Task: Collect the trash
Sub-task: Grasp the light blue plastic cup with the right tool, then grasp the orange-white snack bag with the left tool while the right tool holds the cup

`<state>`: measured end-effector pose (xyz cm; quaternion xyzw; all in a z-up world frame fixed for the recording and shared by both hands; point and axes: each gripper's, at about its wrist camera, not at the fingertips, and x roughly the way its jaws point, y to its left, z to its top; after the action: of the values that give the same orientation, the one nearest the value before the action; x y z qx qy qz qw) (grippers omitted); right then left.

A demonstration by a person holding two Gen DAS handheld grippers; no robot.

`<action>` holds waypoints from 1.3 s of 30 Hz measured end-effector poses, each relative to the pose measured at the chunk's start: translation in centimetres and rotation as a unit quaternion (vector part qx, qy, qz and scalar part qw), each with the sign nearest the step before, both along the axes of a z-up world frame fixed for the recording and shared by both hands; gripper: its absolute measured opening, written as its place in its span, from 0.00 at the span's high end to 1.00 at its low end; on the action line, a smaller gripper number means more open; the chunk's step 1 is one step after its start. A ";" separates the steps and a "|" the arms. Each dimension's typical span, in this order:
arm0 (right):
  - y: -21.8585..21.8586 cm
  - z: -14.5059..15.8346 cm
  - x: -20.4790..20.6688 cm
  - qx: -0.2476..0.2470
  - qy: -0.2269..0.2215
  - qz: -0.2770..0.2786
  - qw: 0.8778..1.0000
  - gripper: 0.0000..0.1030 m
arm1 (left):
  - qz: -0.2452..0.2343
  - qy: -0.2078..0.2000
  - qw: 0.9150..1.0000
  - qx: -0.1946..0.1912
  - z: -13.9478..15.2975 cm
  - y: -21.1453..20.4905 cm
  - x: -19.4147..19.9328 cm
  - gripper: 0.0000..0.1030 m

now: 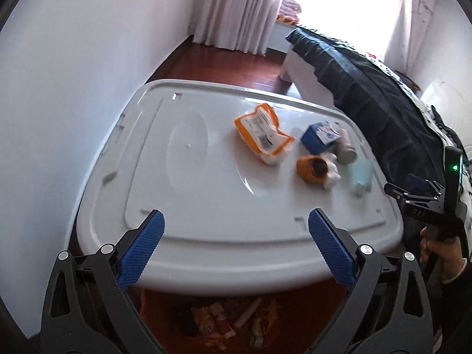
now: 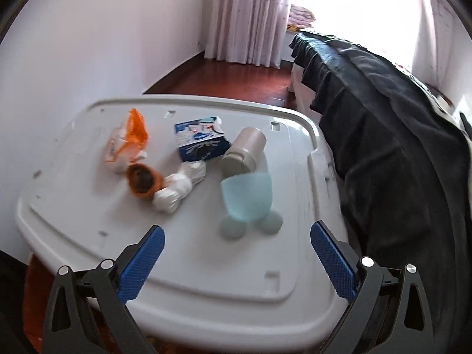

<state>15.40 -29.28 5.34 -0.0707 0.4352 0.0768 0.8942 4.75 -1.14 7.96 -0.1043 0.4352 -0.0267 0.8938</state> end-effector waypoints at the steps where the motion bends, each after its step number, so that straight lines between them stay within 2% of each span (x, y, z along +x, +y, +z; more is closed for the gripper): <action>1: -0.3 -0.6 1.3 0.002 0.007 -0.001 1.000 0.05 | 0.000 0.002 1.000 0.001 -0.2 0.0 0.4 0.07; 8: -0.9 -3.9 5.9 -0.011 0.045 0.003 0.999 0.05 | -0.001 0.037 0.999 -0.014 -1.9 -0.6 4.6 0.07; 14: -0.6 -6.2 7.4 0.002 0.067 0.009 0.998 0.07 | -0.018 0.052 0.998 -0.002 -3.2 -2.1 7.9 0.07; 15: -0.5 -6.6 7.5 0.002 0.077 0.011 0.997 0.18 | -0.024 0.054 0.998 0.001 -3.4 -2.6 8.7 0.07; 16: -0.5 -7.0 7.7 0.000 0.089 0.010 0.996 0.39 | -0.029 0.057 0.998 0.002 -3.7 -2.9 9.4 0.07; 22: -0.7 -6.9 6.8 0.007 0.080 0.011 0.997 0.39 | -0.021 0.070 0.997 -0.029 -4.9 -4.1 13.8 0.07; 26: -0.7 -6.9 6.0 0.006 0.074 0.020 0.997 0.39 | -0.006 0.066 0.997 -0.030 -4.9 -4.7 16.7 0.07; 31: -1.2 -6.9 5.9 0.029 0.076 0.016 0.997 0.39 | 0.015 0.072 0.996 -0.046 -6.0 -5.2 20.2 0.07; 36: -1.5 -6.9 6.4 0.050 0.083 0.002 0.995 0.39 | 0.048 0.141 0.989 -0.011 -10.7 -5.1 22.8 0.07; 37: -1.4 -7.0 6.6 0.049 0.083 0.000 0.995 0.39 | 0.054 0.121 0.991 0.030 -10.6 -5.5 22.7 0.07; 39: -1.0 -7.0 6.6 0.039 0.083 0.000 0.996 0.40 | 0.049 0.132 0.988 0.070 -11.2 -5.9 23.0 0.05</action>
<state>22.03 -30.30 -1.67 -0.0289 0.5050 0.0990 0.8570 27.71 -6.99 -3.22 -0.0654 0.5445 0.0615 0.8339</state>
